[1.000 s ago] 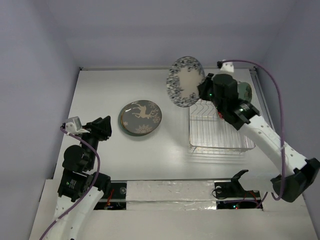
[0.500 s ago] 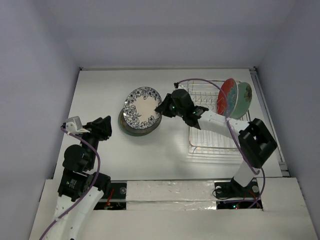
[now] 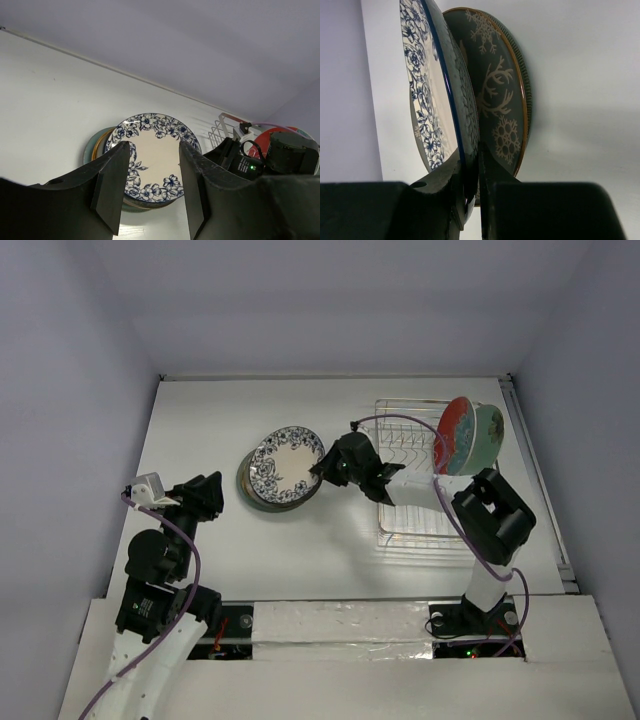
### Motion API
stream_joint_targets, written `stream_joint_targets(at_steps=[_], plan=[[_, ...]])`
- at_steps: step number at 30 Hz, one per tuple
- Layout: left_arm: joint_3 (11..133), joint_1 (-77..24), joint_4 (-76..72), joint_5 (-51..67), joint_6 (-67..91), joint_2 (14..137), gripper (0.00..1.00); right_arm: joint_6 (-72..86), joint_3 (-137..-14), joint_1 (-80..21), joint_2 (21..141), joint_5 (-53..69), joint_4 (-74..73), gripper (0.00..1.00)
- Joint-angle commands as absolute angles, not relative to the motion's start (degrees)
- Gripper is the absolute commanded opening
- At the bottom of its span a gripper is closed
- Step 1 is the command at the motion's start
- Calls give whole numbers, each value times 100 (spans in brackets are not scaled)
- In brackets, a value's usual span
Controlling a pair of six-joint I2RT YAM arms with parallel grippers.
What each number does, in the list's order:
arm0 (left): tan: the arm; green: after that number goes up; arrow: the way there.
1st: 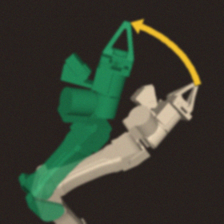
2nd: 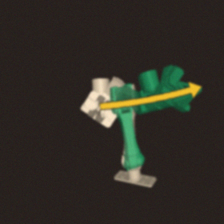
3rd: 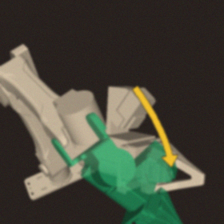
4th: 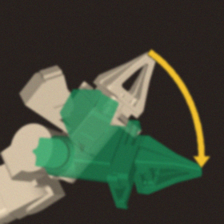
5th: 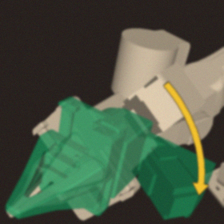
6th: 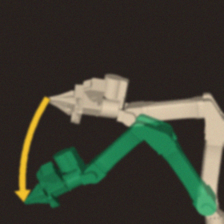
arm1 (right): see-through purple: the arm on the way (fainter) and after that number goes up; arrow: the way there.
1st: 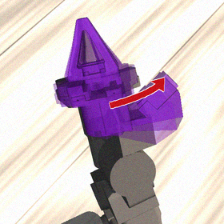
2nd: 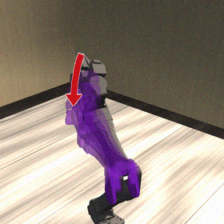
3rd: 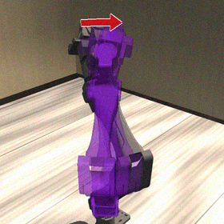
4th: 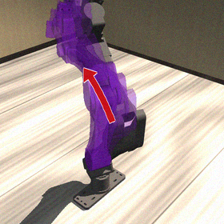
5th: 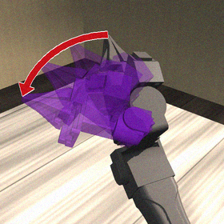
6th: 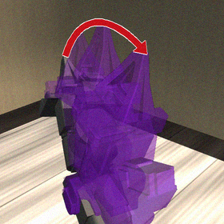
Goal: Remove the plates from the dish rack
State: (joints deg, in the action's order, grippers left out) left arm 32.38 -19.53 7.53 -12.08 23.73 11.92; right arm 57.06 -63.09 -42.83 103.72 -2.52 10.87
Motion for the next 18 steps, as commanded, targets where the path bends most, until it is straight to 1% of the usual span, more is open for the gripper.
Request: stream_joint_targets(at_steps=[1, 4, 5, 7, 8, 10, 11, 14, 16, 18], plan=[[3234, -1986, 483, -1187, 2364, 1143, 41, 5968, -6443, -4342, 10283, -167, 2171, 11], [3234, -1986, 483, -1187, 2364, 1116, 41, 5872, -6399, -4395, 10257, -123, 1952, 25], [3234, -1986, 483, -1187, 2364, 1108, 41, 5758, -6390, -4395, 10231, -106, 1847, 37], [3234, -1986, 475, -1187, 2364, 1090, 41, 5565, -6433, -4395, 10187, -105, 1382, 50], [3234, -1986, 475, -1187, 2356, 1081, 41, 5337, -6486, -4395, 10160, -149, 1188, 62], [3234, -1986, 466, -1187, 2364, 1055, 41, 5108, -6521, -4395, 10038, -341, 652, 71], [3234, -1986, 466, -1187, 2364, 1046, 41, 4889, -6539, -4395, 9985, -412, 476, 78], [3234, -1986, 475, -1187, 2356, 1011, 41, 4415, -6644, -4395, 9827, -632, -235, 87], [3226, -1986, 475, -1187, 2356, 967, 41, 4193, -6837, -4395, 9713, -955, -842, 90], [3226, -1986, 483, -1187, 2364, 941, 41, 3903, -6917, -4395, 9581, -1298, -1341, 90]])
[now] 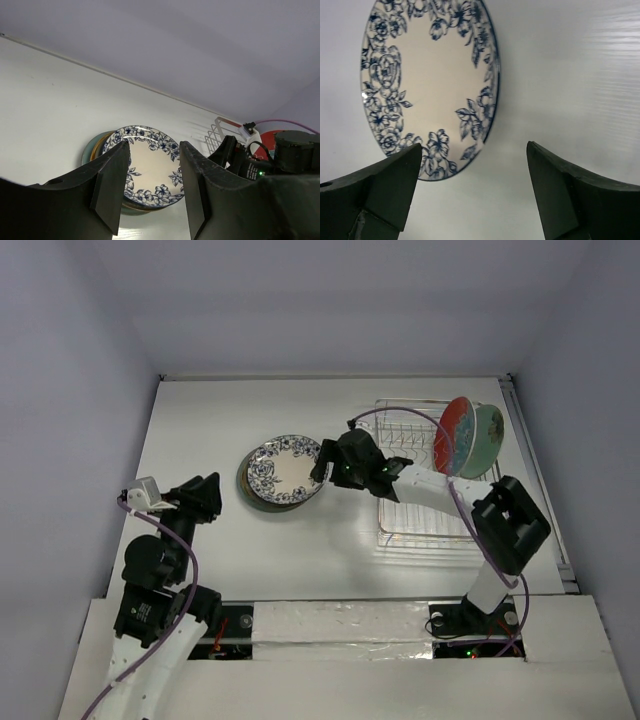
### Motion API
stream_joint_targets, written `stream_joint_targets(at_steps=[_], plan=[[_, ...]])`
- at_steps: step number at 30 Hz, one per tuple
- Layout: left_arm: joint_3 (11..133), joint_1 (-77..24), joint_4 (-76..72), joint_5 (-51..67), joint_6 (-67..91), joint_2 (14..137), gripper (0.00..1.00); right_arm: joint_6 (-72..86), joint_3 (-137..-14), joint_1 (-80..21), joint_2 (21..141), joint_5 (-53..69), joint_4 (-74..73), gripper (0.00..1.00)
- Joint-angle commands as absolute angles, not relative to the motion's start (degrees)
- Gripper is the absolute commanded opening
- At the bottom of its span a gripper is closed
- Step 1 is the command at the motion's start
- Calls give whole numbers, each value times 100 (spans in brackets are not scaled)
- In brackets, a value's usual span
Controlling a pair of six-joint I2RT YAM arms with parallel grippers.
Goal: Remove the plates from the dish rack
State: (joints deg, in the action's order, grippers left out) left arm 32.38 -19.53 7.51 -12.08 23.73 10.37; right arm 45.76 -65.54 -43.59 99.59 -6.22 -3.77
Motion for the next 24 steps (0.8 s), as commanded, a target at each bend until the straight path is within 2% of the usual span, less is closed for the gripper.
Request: stream_joint_targets(at_steps=[1, 3, 4, 5, 6, 7, 8, 9, 11, 12, 13, 15, 16, 17, 18, 20, 21, 24], plan=[[3234, -2039, 483, -1187, 2373, 914, 41, 3841, -6926, -4395, 9345, -1483, -1484, 90], [3234, -2039, 492, -1187, 2373, 897, 41, 3692, -6891, -4395, 8993, -2122, -1896, 81], [3234, -2091, 492, -1187, 2373, 870, 41, 3657, -6873, -4395, 8791, -2423, -2046, 72], [3234, -2092, 501, -1187, 2373, 853, 41, 3665, -6873, -4342, 8337, -3061, -2387, 37], [3234, -2092, 501, -1187, 2382, 835, 41, 3691, -6873, -4272, 8106, -3067, -2556, 16], [3243, -2144, 510, -1187, 2382, 800, 41, 3691, -6864, -4184, 7895, -3642, -2723, 0], [3243, -2145, 518, -1187, 2382, 765, 41, 3639, -6873, -4079, 7562, -3865, -2899, 0], [3234, -2145, 510, -1187, 2382, 739, 30, 3595, -6890, -3922, 7446, -4041, -3222, 0], [3234, -2205, 501, -1187, 2382, 659, 17, 3455, -6908, -3429, 7252, -4341, -3488, 0], [3226, -2206, 510, -1187, 2391, 633, 5, 3393, -6882, -3289, 7068, -4438, -3628, 0], [3234, -2258, 501, -1187, 2373, 581, 0, 3358, -6873, -3017, 6979, -4621, -3708, 0], [3243, -2320, 510, -1187, 2382, 528, 0, 3305, -6847, -2770, 6795, -4798, -3867, 2], [3234, -2320, 518, -1187, 2382, 484, 0, 3261, -6838, -2490, 6655, -4825, -3963, 13], [3234, -2373, 527, -1187, 2382, 466, 0, 3095, -6838, -2348, 6610, -4729, -3981, 44], [3234, -2425, 519, -1187, 2382, 440, 0, 3033, -6873, -2207, 6601, -4624, -3999, 57], [3252, -2487, 545, -1187, 2373, 387, 4, 2788, -6873, -1900, 6644, -4457, -3920, 74], [3252, -2487, 554, -1187, 2382, 369, 14, 2725, -6890, -1811, 6697, -4378, -3911, 75], [3252, -2610, 597, -1187, 2391, 299, 27, 2593, -7048, -1584, 7004, -4289, -3912, 75]])
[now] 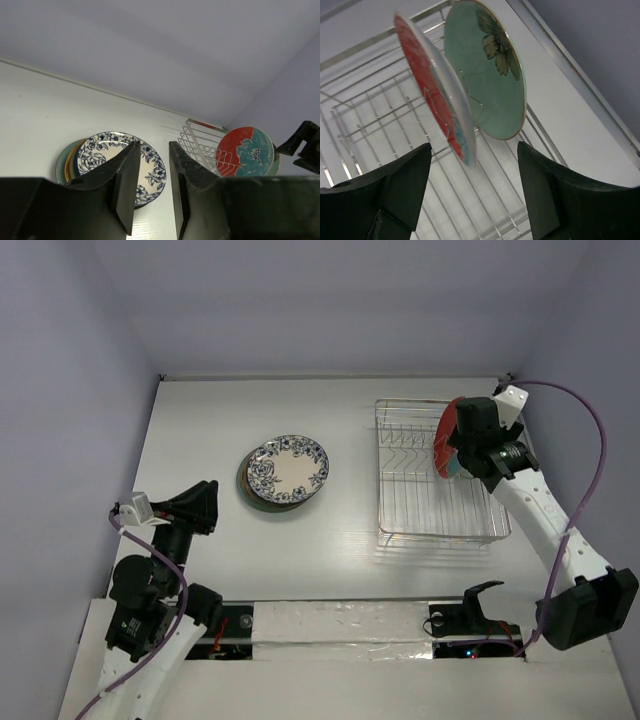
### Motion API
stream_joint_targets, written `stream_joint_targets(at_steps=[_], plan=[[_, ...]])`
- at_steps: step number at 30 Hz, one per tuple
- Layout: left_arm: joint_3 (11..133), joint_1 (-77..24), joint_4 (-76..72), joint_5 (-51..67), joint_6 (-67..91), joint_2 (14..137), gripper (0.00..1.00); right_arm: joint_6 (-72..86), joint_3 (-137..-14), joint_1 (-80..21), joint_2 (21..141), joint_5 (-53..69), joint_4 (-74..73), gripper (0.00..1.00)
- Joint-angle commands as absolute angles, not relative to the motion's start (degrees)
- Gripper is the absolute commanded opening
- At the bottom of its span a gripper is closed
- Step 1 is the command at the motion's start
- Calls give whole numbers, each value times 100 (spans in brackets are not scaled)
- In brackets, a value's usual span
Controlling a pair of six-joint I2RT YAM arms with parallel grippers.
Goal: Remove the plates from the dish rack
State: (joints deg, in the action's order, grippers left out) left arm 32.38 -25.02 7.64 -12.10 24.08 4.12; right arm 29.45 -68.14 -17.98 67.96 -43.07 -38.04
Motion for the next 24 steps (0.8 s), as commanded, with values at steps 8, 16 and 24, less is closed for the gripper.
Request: stream_joint_targets(at_steps=[8, 16, 24], plan=[[3270, -2724, 650, -1187, 2408, 114, 31, 1935, -7277, -1213, 7848, -3727, -3455, 59], [3261, -2725, 642, -1187, 2417, 62, 33, 1494, -7602, -1107, 8419, -3840, -3375, 46], [3261, -2725, 642, -1187, 2417, 26, 35, 1195, -7769, -1107, 8736, -3972, -3366, 24]])
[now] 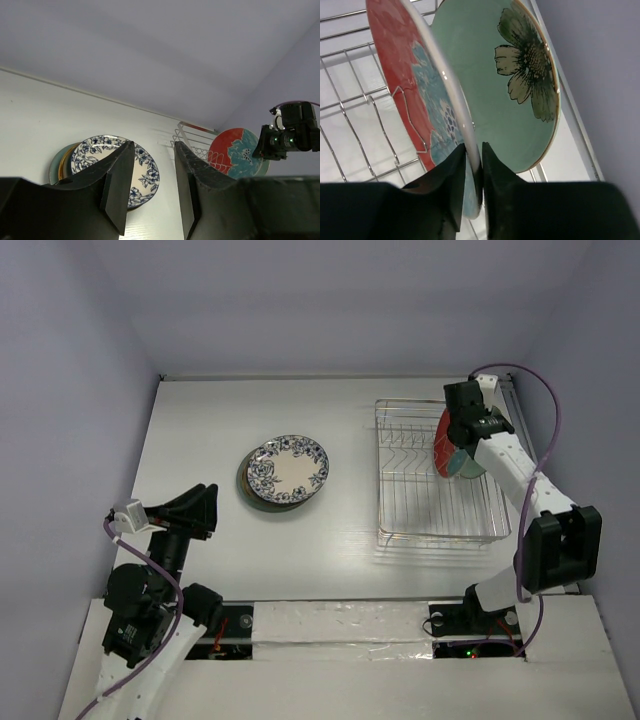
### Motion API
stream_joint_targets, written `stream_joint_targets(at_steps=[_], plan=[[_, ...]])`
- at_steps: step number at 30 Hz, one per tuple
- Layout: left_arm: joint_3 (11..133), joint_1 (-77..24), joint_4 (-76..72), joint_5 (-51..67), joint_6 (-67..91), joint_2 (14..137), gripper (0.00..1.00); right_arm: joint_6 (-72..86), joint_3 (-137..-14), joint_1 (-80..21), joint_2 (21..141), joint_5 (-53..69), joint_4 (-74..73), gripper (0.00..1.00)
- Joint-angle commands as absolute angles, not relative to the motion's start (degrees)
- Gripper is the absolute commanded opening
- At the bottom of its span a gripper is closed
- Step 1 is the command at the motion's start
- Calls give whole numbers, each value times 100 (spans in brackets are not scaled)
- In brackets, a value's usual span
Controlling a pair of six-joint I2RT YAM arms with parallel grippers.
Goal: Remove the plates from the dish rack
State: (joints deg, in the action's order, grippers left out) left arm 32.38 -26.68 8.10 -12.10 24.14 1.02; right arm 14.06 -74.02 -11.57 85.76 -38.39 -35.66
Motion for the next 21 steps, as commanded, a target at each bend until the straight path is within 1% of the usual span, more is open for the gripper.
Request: stream_joint_targets(at_steps=[1, 2, 7, 16, 21], plan=[[3269, -2725, 642, -1187, 2408, 26, 35, 1195, -7822, -1107, 8771, -4042, -3436, 20], [3270, -2725, 642, -1187, 2400, 26, 35, 1152, -7892, -1107, 8798, -4052, -3445, 14], [3269, -2725, 624, -1187, 2408, -141, 35, 1029, -8094, -1107, 8649, -4192, -3498, 0], [3261, -2725, 633, -1187, 2399, -106, 36, 1037, -9174, -1107, 8394, -4123, -4025, 0], [3261, -2725, 642, -1187, 2408, -114, 36, 1089, -9702, -1107, 8034, -4078, -4271, 0]])
